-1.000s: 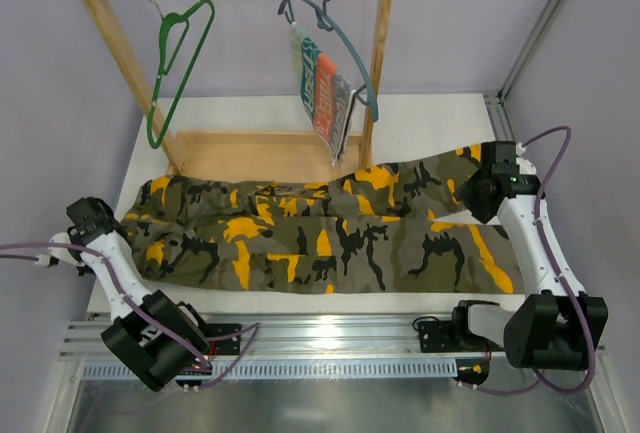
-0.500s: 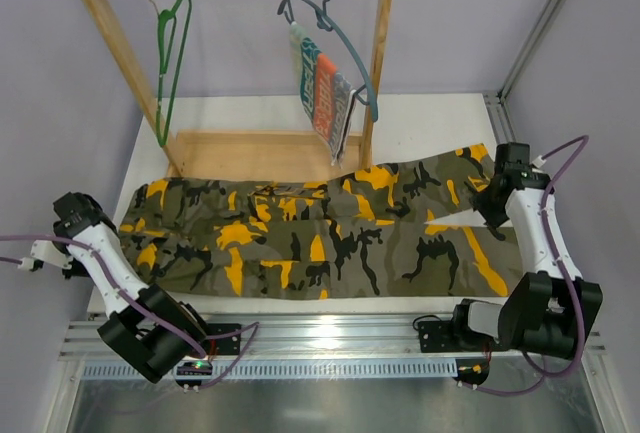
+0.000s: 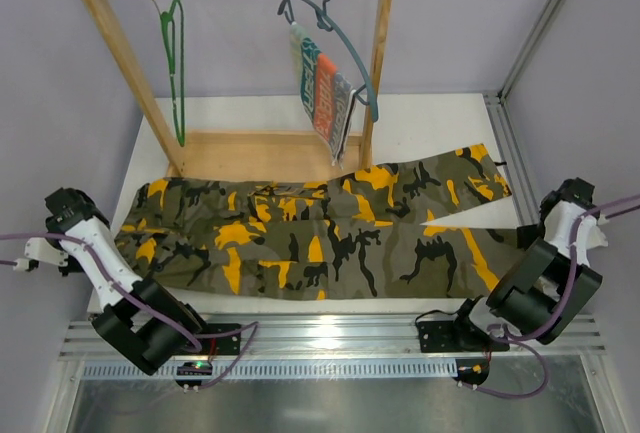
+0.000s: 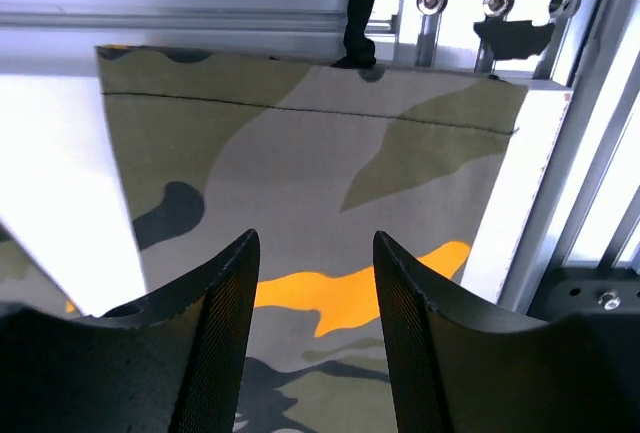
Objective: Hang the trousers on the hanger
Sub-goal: Fold the trousers
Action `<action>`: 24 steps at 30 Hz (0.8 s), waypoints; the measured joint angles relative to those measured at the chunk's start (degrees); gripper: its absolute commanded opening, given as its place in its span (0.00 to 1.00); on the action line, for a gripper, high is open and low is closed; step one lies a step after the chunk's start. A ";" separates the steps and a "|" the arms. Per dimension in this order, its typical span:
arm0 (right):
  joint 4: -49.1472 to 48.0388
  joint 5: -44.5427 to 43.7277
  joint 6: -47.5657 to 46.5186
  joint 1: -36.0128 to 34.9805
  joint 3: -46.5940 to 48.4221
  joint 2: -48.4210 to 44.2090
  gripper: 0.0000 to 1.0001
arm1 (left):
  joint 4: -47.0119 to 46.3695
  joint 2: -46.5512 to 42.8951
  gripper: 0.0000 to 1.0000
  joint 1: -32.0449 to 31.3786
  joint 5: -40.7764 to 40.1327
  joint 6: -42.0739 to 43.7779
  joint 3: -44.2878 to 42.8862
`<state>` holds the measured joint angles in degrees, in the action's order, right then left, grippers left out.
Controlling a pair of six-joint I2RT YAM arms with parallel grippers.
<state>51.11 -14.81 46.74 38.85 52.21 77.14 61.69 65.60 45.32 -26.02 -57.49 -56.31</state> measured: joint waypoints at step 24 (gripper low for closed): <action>-20.83 12.44 -10.03 -9.86 14.99 24.15 0.54 | -0.81 1.14 0.00 4.15 4.98 -4.31 1.66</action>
<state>30.28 -2.37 36.71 28.99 67.20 101.30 60.88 66.74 49.47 -21.04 -61.80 -54.65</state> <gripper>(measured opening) 0.541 0.009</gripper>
